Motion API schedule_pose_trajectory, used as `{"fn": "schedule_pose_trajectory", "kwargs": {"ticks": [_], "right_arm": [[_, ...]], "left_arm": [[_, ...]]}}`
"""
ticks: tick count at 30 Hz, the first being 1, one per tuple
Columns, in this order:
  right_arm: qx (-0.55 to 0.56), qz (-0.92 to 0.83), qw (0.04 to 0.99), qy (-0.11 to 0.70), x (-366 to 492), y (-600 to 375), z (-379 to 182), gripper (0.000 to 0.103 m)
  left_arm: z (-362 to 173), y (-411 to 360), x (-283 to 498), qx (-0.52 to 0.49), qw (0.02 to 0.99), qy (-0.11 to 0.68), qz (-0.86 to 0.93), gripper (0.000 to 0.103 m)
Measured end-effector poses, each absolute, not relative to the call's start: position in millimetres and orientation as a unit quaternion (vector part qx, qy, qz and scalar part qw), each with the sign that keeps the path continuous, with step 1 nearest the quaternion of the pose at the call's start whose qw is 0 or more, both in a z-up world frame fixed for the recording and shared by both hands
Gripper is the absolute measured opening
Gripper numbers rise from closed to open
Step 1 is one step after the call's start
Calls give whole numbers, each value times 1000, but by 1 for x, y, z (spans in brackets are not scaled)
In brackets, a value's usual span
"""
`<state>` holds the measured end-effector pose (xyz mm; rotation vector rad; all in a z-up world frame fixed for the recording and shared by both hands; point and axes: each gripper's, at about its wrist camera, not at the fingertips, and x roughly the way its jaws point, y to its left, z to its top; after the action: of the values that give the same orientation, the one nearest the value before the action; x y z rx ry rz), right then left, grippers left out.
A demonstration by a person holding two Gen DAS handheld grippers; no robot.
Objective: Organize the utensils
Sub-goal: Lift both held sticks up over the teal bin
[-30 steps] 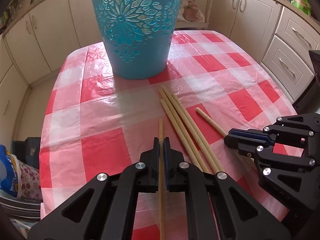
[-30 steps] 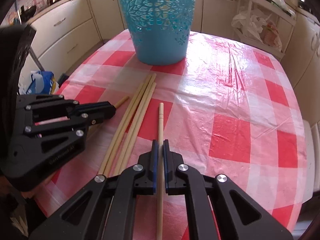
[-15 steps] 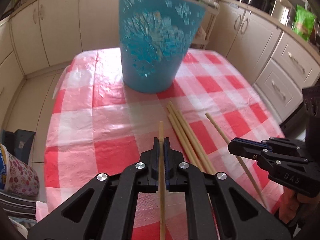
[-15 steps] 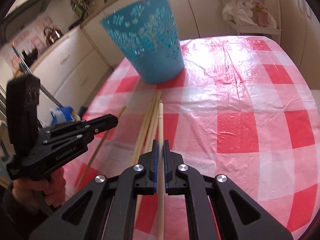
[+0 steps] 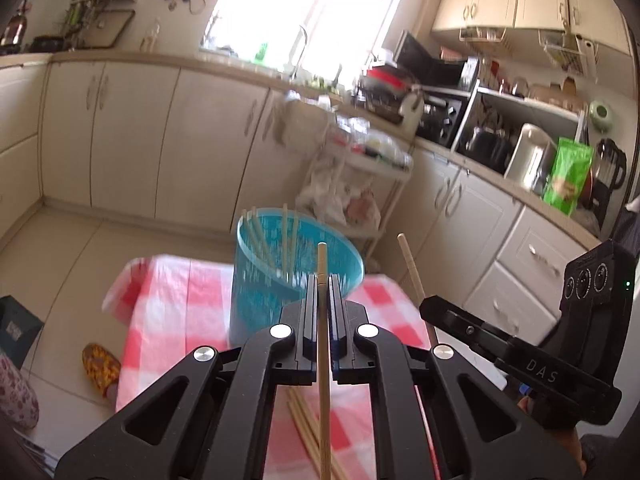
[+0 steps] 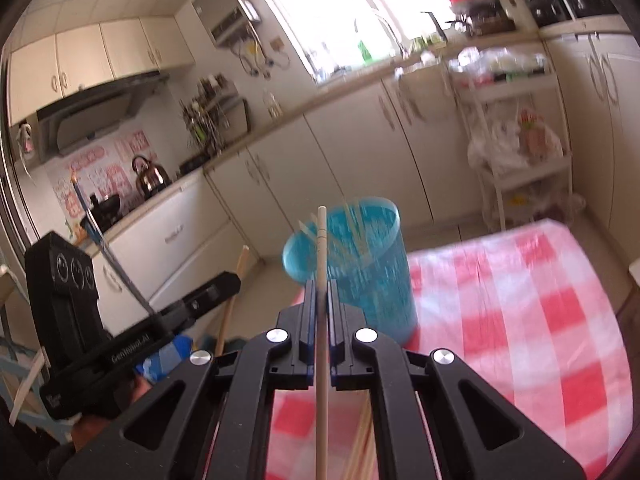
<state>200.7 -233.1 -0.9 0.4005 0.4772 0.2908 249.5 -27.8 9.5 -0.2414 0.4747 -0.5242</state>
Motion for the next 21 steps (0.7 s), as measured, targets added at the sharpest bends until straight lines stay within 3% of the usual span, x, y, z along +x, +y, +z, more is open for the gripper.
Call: {"fn": "schedule_pose_trajectory", "kwargs": {"ticks": [11,21], "right_arm": [[202,111,967,106,279,-230,68,6],[188,82,973,108,337,-226,35,6]], "left_arm": [[77,-30,308,-170,951,117,-230,4],[67,-38,368,-206,959,76,-181,4]]}}
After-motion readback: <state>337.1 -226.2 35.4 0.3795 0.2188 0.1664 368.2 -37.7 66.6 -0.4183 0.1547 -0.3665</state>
